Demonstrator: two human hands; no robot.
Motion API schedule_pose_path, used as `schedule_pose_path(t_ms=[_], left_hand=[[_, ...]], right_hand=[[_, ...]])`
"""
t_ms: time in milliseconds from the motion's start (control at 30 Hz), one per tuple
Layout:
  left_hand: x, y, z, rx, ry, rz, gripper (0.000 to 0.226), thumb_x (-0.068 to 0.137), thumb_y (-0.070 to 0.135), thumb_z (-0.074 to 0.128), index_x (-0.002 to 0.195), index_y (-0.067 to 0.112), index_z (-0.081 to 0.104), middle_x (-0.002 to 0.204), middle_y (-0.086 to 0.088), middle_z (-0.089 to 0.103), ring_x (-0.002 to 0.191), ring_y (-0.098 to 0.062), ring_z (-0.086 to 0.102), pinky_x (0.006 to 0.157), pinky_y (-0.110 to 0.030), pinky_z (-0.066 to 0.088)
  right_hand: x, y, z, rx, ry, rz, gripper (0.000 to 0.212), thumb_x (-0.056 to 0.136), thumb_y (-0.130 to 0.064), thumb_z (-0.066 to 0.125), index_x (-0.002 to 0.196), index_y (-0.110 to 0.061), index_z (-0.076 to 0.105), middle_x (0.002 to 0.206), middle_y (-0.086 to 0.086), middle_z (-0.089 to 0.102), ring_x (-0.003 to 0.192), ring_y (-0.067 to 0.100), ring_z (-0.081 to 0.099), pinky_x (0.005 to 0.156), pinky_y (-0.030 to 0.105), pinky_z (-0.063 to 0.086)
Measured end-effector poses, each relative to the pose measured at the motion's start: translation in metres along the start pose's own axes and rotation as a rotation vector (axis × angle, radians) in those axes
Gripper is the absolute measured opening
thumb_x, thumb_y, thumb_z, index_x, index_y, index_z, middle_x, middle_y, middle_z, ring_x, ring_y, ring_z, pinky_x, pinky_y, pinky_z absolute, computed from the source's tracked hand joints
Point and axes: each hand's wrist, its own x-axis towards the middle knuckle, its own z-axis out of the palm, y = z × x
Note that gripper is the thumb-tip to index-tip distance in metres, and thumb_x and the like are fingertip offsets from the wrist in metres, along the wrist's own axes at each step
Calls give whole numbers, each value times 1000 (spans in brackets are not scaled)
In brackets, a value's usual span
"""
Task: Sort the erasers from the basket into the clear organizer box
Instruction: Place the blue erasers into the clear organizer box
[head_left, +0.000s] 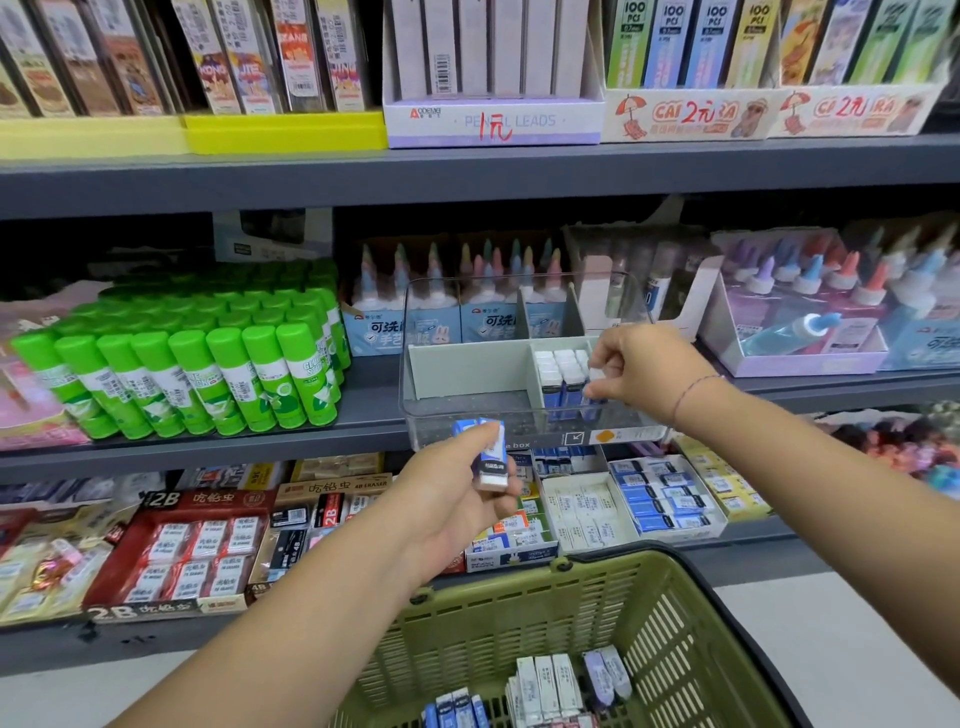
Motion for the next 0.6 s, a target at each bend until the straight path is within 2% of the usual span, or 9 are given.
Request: schedule_pose_path(t_ms=[100,300,400,467,533,600], left_hand=[[1,0,0,-4,-7,9,16,98,16,51,94,1,54,70,-14,58,52,-20,61,44,-25,52],[3,-2,-3,9,-17,38,18,91,12,62,101,-3,59,67,-14,69,61,-23,70,52,-29,57],[3,-2,-6,24,-6,64,24,84,15,68,102,0,63,79,-12,74,65,-21,72,54,-26,57],[2,-1,-7,33,-8,79,23,83,19,69,101,3,66,85,-11,75,67,-19,72,53,-24,56],[1,-1,-6,16,2,90,21,85,20,67,100,5,66,89,-11,75,68,-20,73,51,-22,55],[1,0,-3,-37,10,94,19,90,18,62,101,3,64,88,-14,75,69,-23,73,50,-23,55]], right_hand=[[1,-2,8,-10,7,-2,27,75,-26,79,89,-18,57,70,-7,51,73,16,51,73,30,47],[-3,5,9,145,8,14,22,74,-25,79,73,-19,58,63,-6,57,61,11,53,62,24,43],[-4,6,2,123,2,5,21,84,-36,68,75,-18,62,67,-2,61,62,11,53,58,22,41],[-6,-2,-5,112,65,-29,25,88,-41,61,78,-18,64,66,-1,59,61,11,50,55,22,38],[-11,-20,-10,286,86,-72,26,87,-41,61,79,-17,67,66,-4,60,60,6,50,58,19,41],[-18,-41,-8,500,-52,-94,26,83,-41,66,81,-16,69,71,-6,65,62,1,53,63,16,44]])
